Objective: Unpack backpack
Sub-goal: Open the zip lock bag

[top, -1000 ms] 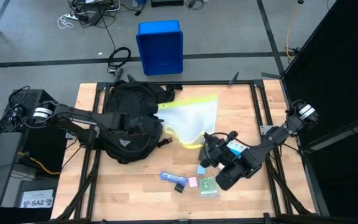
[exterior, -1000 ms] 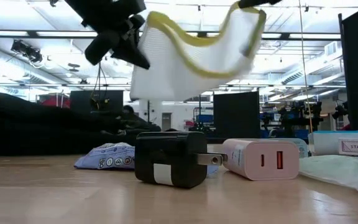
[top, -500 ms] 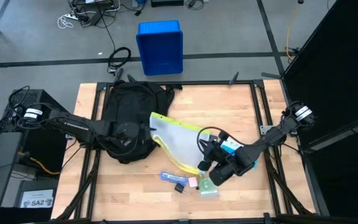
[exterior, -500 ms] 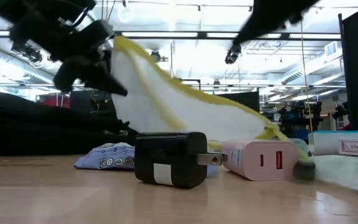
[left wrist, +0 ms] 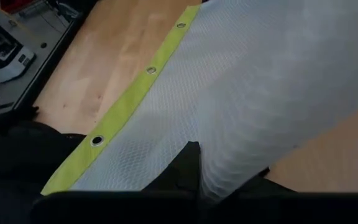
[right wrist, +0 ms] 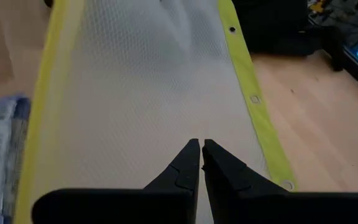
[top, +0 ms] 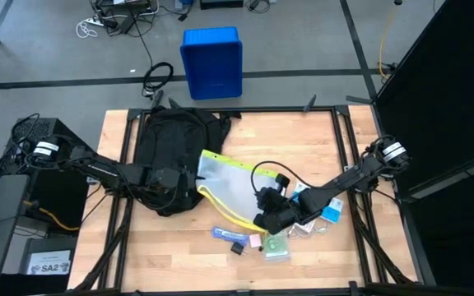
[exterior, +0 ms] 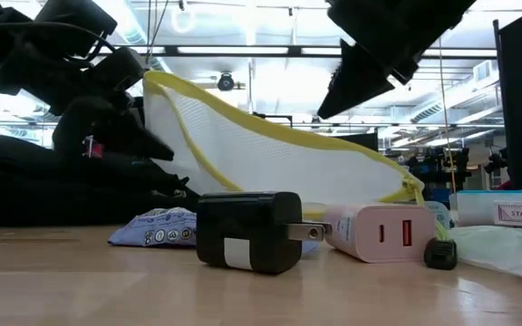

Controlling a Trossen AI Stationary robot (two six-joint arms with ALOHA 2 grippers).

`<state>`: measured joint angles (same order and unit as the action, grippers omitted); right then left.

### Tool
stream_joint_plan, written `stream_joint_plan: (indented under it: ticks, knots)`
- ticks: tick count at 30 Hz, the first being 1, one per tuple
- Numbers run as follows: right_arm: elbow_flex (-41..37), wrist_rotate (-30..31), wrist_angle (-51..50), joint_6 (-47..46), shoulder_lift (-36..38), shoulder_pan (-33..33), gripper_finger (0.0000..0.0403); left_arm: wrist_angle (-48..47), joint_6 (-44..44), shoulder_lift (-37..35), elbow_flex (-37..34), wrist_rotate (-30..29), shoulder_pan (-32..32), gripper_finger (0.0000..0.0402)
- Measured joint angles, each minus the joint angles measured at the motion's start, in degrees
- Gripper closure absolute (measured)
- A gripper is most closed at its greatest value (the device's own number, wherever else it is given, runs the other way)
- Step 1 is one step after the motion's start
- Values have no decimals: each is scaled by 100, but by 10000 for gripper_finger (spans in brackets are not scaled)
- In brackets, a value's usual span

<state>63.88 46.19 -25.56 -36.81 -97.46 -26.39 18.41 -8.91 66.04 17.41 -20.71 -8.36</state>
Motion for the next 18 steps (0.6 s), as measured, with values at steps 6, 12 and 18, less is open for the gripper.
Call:
stream_joint_plan:
  ticks: [6, 12, 18]
  knots:
    - [0, 82, 6, 69, -7, 30, 403, -13, 108, 0, 0, 2, 0, 326]
    - [0, 107, -15, 95, -7, 30, 403, -331, 77, -112, 18, -177, 0, 223]
    - [0, 107, -46, 100, -7, 30, 403, -1886, 457, -648, 497, -422, 0, 157]
